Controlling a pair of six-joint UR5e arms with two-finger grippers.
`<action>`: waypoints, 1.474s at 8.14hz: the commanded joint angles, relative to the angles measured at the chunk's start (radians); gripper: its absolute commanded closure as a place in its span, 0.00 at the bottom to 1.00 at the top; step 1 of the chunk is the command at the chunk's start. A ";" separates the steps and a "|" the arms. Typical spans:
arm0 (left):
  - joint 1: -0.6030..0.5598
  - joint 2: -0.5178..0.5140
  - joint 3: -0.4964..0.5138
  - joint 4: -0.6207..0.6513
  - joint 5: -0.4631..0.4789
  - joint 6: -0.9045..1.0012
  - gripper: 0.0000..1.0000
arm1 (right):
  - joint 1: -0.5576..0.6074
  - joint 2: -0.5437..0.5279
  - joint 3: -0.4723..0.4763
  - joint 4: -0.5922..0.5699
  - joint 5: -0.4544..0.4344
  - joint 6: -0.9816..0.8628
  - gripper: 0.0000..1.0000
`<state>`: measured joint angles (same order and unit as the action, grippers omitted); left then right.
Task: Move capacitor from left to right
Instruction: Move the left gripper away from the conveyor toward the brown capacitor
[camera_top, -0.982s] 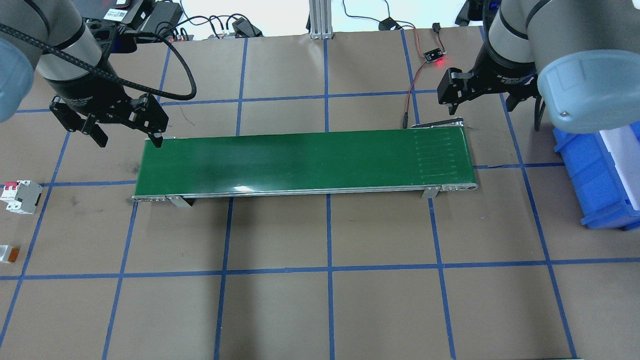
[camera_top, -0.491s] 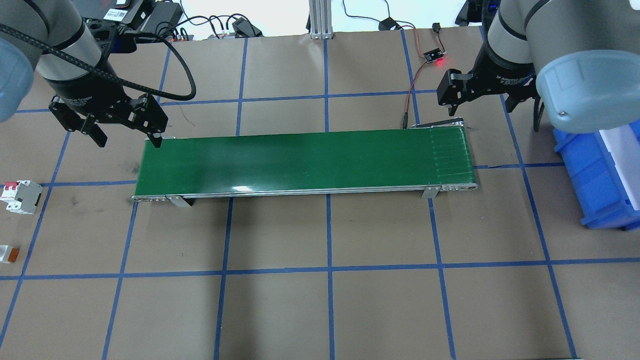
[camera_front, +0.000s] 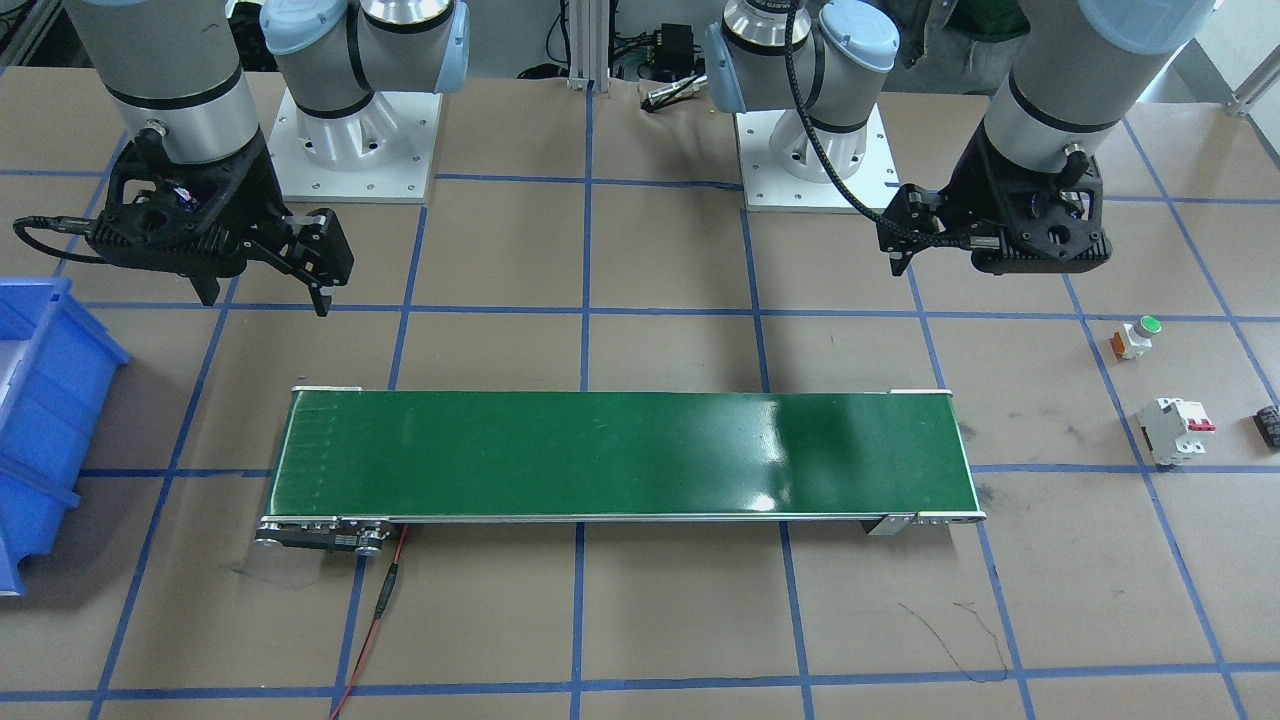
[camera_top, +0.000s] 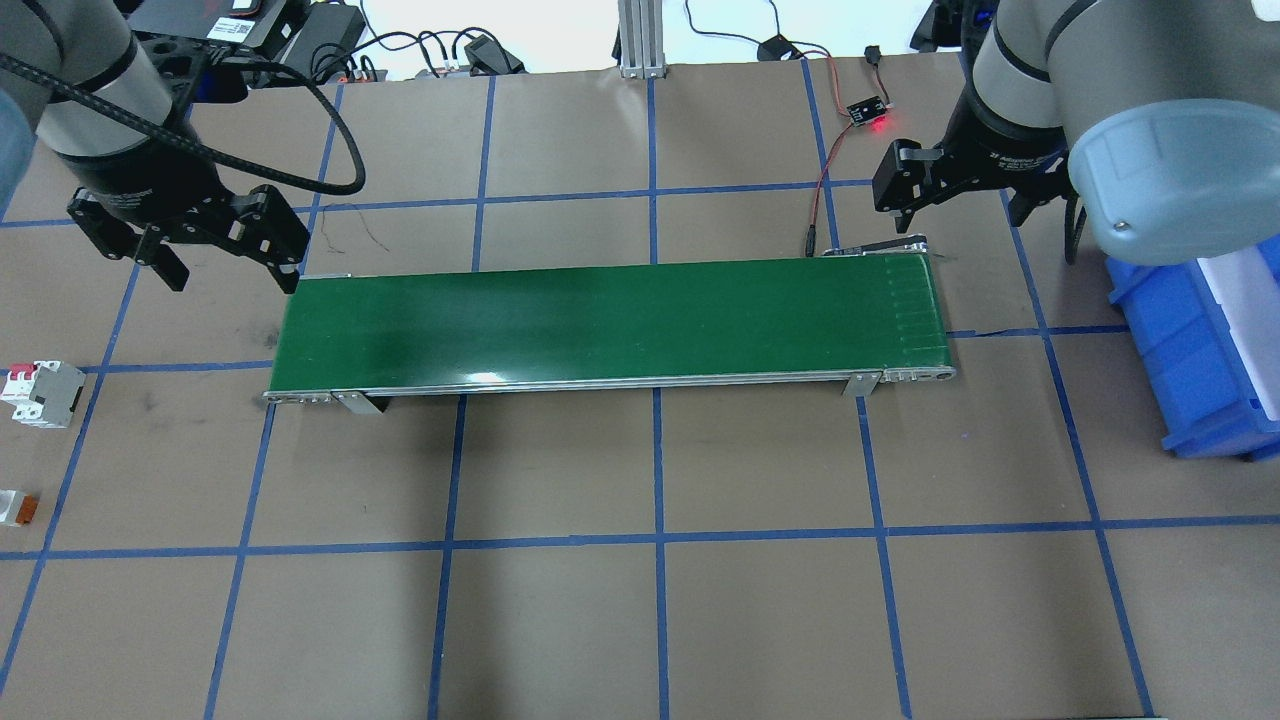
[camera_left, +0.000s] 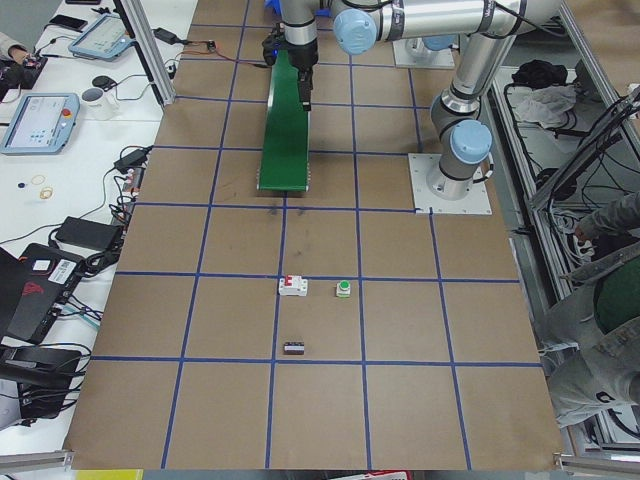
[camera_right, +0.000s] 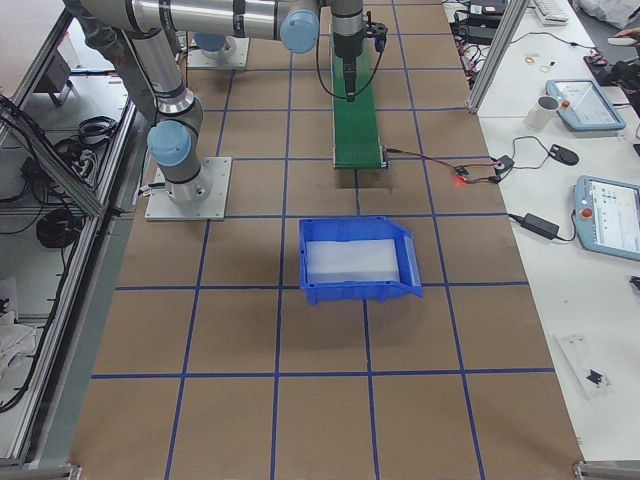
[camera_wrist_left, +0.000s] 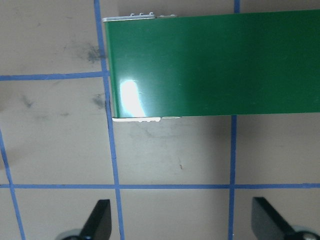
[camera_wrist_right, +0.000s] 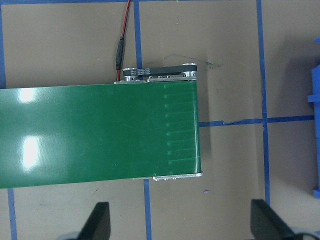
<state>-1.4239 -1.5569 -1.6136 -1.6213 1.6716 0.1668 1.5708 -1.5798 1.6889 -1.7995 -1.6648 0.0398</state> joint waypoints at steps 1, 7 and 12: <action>0.187 -0.014 -0.008 0.003 0.000 0.150 0.00 | 0.000 0.000 0.000 -0.001 0.000 0.000 0.00; 0.520 -0.115 -0.046 0.221 0.138 0.631 0.00 | 0.000 0.001 0.002 -0.003 0.017 0.002 0.00; 0.695 -0.297 -0.065 0.565 0.137 0.983 0.00 | 0.000 0.001 0.002 -0.008 0.051 -0.011 0.00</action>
<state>-0.7838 -1.7998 -1.6777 -1.1585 1.8079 1.0518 1.5708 -1.5785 1.6900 -1.8057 -1.6247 0.0381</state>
